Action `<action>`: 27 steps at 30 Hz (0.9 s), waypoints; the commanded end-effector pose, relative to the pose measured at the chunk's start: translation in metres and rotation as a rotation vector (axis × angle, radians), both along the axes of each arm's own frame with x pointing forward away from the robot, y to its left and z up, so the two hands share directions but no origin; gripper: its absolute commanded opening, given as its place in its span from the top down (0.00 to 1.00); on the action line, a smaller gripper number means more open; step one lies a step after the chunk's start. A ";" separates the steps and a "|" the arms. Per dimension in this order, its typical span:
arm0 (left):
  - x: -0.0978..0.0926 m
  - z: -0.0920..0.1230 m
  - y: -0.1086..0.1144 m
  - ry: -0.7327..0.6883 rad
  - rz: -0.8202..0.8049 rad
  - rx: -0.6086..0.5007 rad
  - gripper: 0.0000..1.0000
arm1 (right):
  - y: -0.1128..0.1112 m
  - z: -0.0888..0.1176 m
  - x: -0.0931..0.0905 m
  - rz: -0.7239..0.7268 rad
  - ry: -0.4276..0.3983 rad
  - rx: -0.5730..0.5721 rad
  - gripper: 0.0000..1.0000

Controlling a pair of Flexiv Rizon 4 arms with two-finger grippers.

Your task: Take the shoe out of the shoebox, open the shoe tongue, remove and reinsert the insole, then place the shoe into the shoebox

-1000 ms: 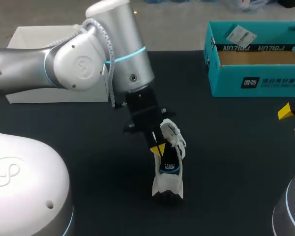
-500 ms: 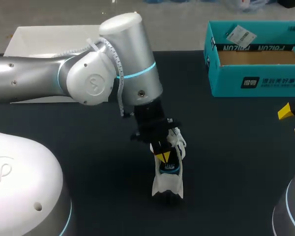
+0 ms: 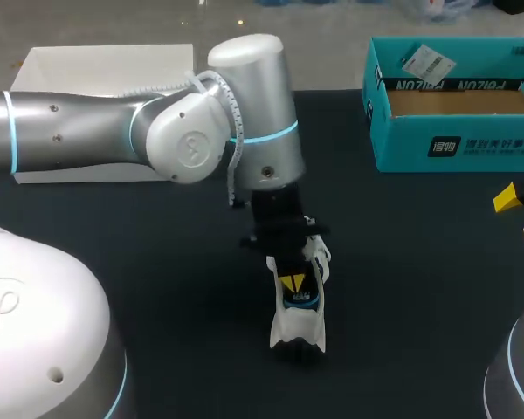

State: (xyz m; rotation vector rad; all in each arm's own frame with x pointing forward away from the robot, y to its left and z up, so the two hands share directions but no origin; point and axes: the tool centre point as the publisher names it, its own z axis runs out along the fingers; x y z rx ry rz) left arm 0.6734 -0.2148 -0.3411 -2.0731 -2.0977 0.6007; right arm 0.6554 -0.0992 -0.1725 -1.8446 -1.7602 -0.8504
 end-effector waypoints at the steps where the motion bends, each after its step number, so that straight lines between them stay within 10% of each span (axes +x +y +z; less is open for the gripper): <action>1: -0.006 -0.009 -0.008 0.002 -0.005 0.019 1.00 | 0.000 -0.001 -0.002 -0.003 -0.002 0.000 0.00; 27: -0.016 -0.024 0.001 -0.057 0.019 0.119 1.00 | 0.000 -0.001 -0.002 -0.003 -0.002 0.000 0.00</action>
